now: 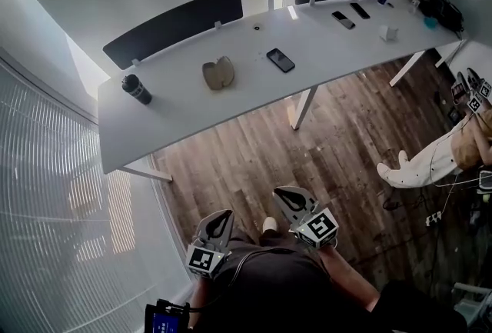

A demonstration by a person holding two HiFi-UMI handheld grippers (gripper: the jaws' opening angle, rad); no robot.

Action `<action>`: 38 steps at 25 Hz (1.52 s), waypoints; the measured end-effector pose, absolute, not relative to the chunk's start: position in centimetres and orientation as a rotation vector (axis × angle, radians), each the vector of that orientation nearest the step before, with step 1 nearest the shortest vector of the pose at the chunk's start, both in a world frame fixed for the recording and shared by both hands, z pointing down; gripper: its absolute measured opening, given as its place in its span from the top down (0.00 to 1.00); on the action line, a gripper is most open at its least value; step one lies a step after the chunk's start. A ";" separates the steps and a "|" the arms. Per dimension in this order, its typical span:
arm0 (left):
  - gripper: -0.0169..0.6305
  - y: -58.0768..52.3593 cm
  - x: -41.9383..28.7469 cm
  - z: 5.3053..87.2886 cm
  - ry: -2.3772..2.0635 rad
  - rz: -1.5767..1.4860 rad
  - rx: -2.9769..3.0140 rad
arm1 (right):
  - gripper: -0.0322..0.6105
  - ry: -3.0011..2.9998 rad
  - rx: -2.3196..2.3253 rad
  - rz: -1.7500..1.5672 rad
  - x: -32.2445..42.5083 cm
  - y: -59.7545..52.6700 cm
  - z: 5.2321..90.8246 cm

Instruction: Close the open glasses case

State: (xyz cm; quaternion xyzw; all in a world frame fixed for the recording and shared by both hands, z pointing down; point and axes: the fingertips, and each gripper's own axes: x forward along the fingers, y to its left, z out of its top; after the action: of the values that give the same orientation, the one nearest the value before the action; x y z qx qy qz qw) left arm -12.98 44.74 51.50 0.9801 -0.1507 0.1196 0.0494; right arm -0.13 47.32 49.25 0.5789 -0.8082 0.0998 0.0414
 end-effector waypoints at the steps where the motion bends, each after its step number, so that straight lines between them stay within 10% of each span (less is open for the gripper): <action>1: 0.94 44.5 -12.6 51.5 -0.462 0.370 2.990 | 0.93 -2.484 1.770 0.290 0.4 47.1 49.3; 38: 0.94 19.2 -3.4 50.7 -0.537 0.276 2.937 | 0.93 -2.496 1.719 0.226 7.9 24.9 46.3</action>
State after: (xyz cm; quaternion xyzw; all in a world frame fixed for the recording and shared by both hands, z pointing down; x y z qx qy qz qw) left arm -3.38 19.24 50.69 0.9770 -0.1786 0.0918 0.0717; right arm 7.94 24.94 46.29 0.5650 -0.8201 0.0742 0.0513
